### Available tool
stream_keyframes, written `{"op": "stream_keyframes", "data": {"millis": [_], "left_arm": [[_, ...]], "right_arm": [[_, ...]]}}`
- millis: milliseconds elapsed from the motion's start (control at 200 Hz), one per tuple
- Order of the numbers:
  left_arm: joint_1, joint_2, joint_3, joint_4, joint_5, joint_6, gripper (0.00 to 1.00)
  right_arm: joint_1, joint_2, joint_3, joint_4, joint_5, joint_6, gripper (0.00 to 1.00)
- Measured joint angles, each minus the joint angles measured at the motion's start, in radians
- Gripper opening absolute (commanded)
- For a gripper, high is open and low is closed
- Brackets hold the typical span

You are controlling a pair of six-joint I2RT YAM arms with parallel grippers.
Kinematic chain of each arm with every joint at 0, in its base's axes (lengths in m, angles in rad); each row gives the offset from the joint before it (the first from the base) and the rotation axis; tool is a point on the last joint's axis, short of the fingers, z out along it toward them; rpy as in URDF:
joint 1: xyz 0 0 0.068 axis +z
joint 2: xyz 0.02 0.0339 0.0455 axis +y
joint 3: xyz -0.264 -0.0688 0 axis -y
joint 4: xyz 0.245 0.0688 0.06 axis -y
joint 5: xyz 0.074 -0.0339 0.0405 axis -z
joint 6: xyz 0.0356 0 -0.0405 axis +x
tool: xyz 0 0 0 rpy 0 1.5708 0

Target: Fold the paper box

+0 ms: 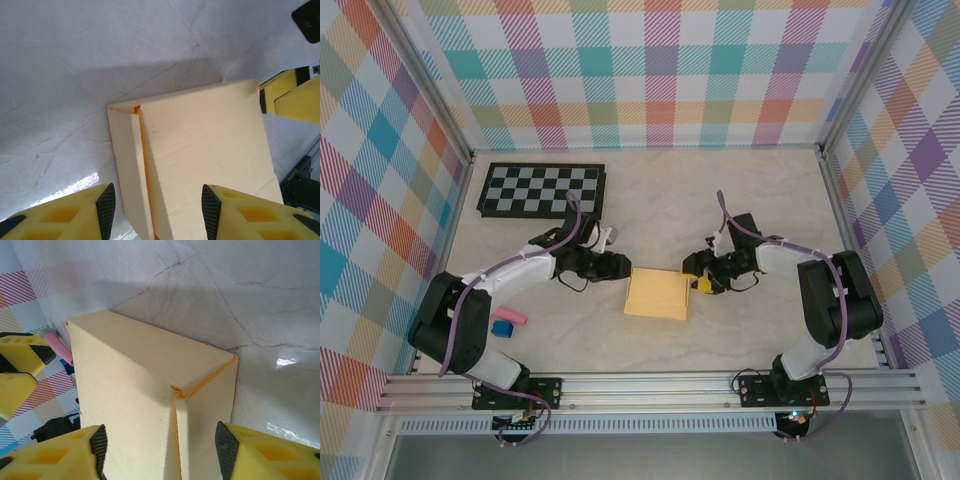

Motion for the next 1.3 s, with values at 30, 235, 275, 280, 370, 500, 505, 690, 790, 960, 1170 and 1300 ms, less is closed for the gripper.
{"op": "stream_keyframes", "data": {"millis": [30, 235, 275, 280, 370, 500, 505, 690, 790, 960, 1170, 1300], "left_arm": [[-0.008, 0.005, -0.006, 0.005, 0.000, 0.000, 0.51], [-0.041, 0.069, -0.021, 0.013, 0.000, 0.003, 0.51], [-0.042, 0.075, -0.021, 0.013, 0.000, 0.005, 0.51], [-0.042, 0.076, -0.021, 0.014, 0.000, 0.005, 0.50], [-0.046, 0.084, -0.021, 0.013, -0.005, 0.018, 0.44], [-0.050, 0.095, -0.023, 0.016, -0.032, 0.040, 0.36], [-0.050, 0.095, -0.024, 0.016, -0.034, 0.040, 0.36], [-0.049, 0.098, -0.049, 0.076, -0.020, 0.058, 0.31], [-0.044, 0.108, -0.069, 0.138, 0.018, 0.056, 0.30], [-0.015, 0.114, -0.108, 0.222, 0.076, 0.048, 0.29], [0.037, 0.146, -0.126, 0.276, 0.180, 0.033, 0.29], [0.058, 0.162, -0.135, 0.301, 0.224, 0.027, 0.28]], "right_arm": [[0.004, 0.003, 0.000, 0.000, 0.000, 0.000, 0.53], [0.028, 0.043, 0.000, -0.002, -0.008, -0.026, 0.40], [0.033, 0.050, 0.000, -0.001, -0.010, -0.028, 0.38], [0.033, 0.050, 0.000, -0.001, -0.011, -0.028, 0.38], [0.039, 0.058, 0.001, 0.000, -0.018, -0.030, 0.35], [0.039, 0.058, 0.001, 0.004, -0.020, -0.037, 0.38], [0.039, 0.058, 0.001, 0.004, -0.020, -0.036, 0.39], [0.039, 0.056, 0.005, -0.007, 0.015, -0.069, 0.57], [0.037, 0.053, 0.023, -0.046, 0.057, -0.097, 0.61], [0.023, 0.053, 0.068, -0.091, 0.080, -0.112, 0.62], [0.007, 0.053, 0.063, -0.092, 0.049, -0.104, 0.66], [-0.026, 0.057, 0.072, -0.129, 0.034, -0.135, 0.70]]}}
